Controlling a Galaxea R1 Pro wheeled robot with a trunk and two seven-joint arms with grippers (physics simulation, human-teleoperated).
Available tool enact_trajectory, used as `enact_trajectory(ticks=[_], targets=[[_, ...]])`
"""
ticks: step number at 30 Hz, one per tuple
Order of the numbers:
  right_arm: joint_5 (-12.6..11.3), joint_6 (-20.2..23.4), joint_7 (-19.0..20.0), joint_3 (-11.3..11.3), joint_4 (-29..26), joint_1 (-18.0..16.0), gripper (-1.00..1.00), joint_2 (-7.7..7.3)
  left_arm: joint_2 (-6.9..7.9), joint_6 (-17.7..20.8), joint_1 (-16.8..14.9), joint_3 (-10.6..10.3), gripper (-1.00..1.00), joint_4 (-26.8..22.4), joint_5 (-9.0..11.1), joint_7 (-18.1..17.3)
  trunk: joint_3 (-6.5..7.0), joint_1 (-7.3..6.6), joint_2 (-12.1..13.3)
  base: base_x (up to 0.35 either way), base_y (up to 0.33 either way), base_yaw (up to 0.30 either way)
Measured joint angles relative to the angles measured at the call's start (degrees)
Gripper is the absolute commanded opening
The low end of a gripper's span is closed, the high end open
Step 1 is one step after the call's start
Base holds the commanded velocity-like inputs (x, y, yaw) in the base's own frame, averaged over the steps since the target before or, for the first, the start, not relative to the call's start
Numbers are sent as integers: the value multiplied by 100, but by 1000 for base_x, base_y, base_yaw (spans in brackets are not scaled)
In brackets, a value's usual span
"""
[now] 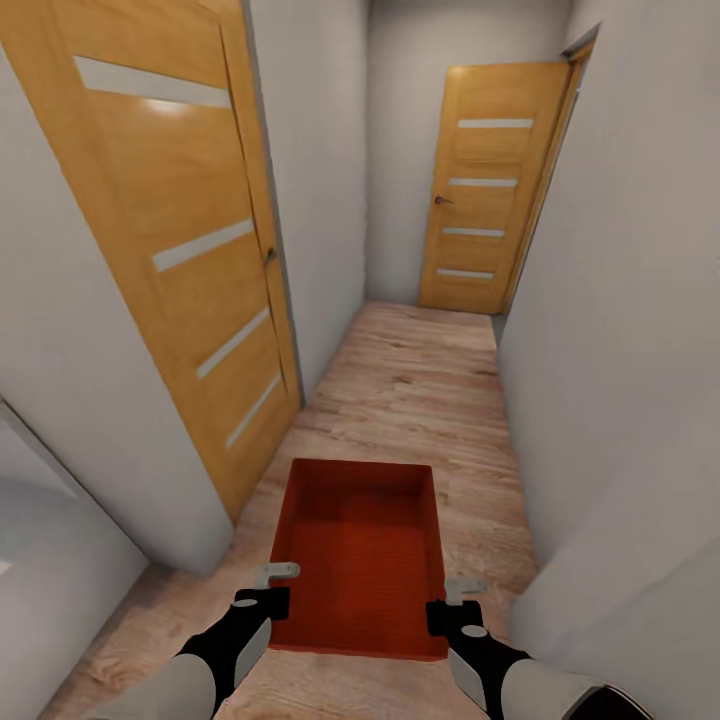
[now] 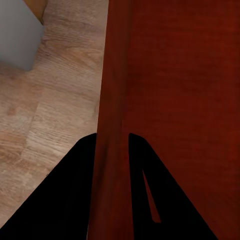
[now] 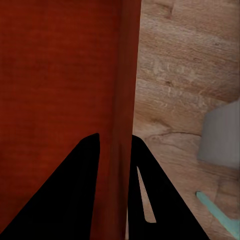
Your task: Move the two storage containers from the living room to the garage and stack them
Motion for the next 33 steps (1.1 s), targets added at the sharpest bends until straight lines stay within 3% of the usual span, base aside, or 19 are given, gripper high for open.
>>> enact_trajectory(ticks=[33], targets=[[0,2,2,2,0,1,-100,-1,-1,0,2,6,-100,0,-5,0,0,0,0,322,0,-1]])
